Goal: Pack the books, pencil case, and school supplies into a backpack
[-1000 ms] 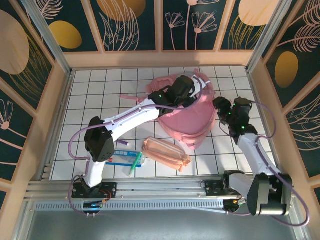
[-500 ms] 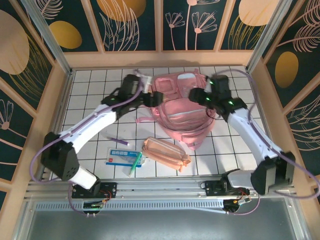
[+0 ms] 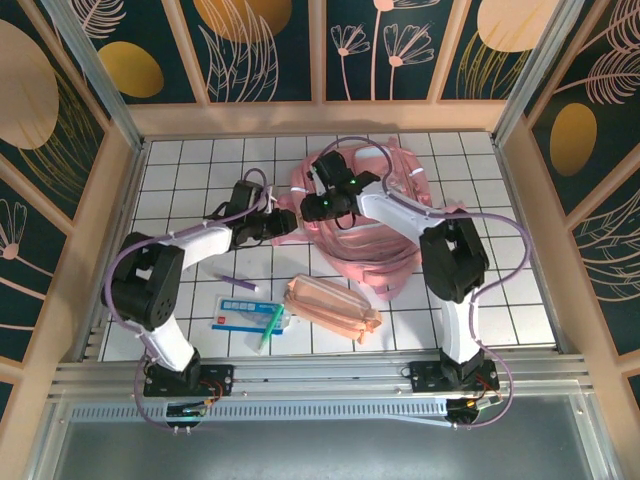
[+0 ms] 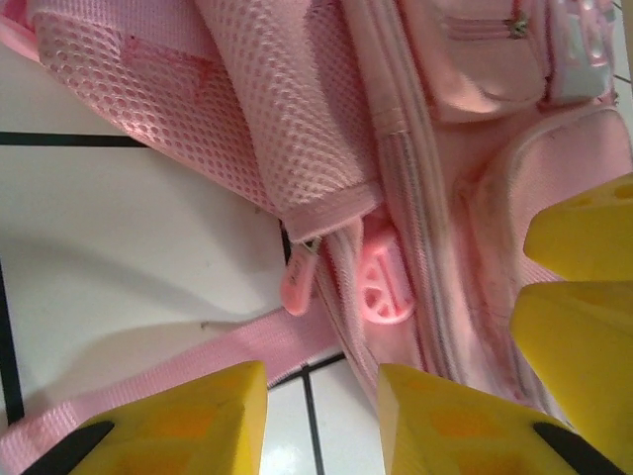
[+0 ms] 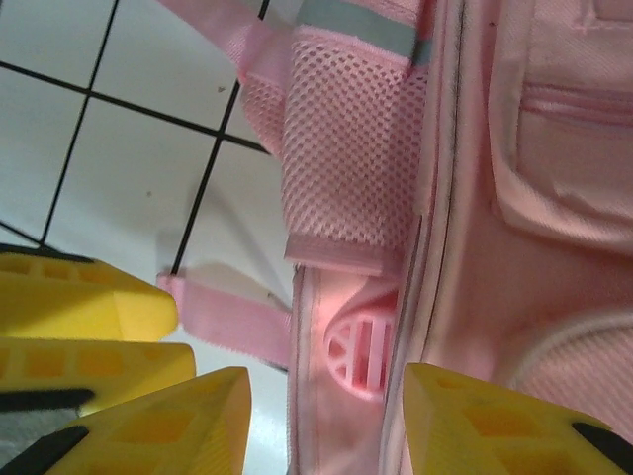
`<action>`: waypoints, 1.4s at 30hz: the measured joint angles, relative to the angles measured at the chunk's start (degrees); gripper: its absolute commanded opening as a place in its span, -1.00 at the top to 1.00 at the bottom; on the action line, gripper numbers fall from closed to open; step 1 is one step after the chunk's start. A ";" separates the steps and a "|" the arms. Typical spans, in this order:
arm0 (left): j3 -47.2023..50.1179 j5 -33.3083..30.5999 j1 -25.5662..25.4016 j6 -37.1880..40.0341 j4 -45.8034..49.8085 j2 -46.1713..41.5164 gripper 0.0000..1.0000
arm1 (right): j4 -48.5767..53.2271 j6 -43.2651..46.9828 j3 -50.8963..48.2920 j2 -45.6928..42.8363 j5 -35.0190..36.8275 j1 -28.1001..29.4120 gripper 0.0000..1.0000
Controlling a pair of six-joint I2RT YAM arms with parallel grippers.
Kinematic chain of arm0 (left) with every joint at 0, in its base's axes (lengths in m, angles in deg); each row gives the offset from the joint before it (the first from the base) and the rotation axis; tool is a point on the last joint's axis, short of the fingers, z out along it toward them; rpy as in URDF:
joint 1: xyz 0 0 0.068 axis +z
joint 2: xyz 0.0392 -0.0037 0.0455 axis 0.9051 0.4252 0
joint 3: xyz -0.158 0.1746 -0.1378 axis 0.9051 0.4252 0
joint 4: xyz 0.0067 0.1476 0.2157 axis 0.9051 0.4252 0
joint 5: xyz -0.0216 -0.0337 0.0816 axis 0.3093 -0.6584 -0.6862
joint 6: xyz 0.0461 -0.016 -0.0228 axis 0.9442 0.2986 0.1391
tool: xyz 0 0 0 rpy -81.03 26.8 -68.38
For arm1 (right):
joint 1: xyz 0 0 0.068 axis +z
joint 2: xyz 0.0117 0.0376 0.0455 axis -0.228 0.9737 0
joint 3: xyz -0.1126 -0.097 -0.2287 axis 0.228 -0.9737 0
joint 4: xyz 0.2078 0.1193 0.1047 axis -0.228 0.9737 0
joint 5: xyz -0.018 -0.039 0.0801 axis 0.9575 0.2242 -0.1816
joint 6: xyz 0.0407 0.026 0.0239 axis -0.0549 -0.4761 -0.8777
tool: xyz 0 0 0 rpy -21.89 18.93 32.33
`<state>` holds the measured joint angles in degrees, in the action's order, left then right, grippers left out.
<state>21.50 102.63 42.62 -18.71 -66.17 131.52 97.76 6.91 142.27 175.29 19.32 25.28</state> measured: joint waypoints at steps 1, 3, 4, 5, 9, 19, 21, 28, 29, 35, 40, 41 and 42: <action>0.00 0.15 0.20 0.00 -0.90 1.18 0.29 | 0.17 0.00 1.68 1.46 -0.04 0.00 0.11; 0.02 0.37 0.37 -0.02 -2.38 3.10 0.23 | 0.44 -0.17 4.63 3.89 -0.11 -0.07 0.07; 0.11 0.59 0.37 0.02 -3.19 3.87 0.23 | 0.48 -0.35 6.23 5.07 -0.20 -0.04 0.06; 0.20 0.81 0.44 0.02 -4.15 4.52 0.23 | 0.59 -0.44 7.63 6.16 -0.31 -0.04 0.06; 0.44 1.44 0.44 0.04 -8.11 7.39 0.25 | 1.20 -1.05 13.25 10.64 -0.52 -0.04 0.05; 2.38 4.68 0.57 -2.29 -20.65 12.02 0.31 | 3.30 -3.93 25.38 21.49 -0.15 0.20 0.23; 2.71 5.09 0.57 -2.71 -22.05 12.35 0.38 | 4.17 -4.33 26.67 22.47 0.83 0.46 0.31; 2.67 5.95 -0.09 -1.40 -24.48 12.61 0.24 | 5.31 -5.57 26.97 22.62 4.13 1.05 1.00; 2.56 5.90 -0.31 -1.03 -24.55 12.61 0.21 | 5.40 -6.19 26.99 22.62 4.31 1.03 1.00; 2.91 6.12 -0.46 -0.13 -26.75 12.61 0.10 | 5.55 -6.64 26.97 22.43 2.67 0.24 1.00; 3.82 6.12 -0.74 0.13 -28.55 12.61 0.18 | 4.76 -7.52 25.14 21.11 -2.08 -1.64 1.00; 3.74 6.12 -0.90 0.39 -28.65 12.61 0.22 | 4.48 -7.72 24.65 20.85 -2.75 -1.86 1.00; 3.54 6.10 -1.07 0.76 -28.61 12.61 0.27 | 4.37 -7.91 24.39 20.74 -3.19 -2.05 1.00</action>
<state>25.04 108.73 41.55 -17.94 -94.78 144.14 102.13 -1.00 166.66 196.03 16.13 23.22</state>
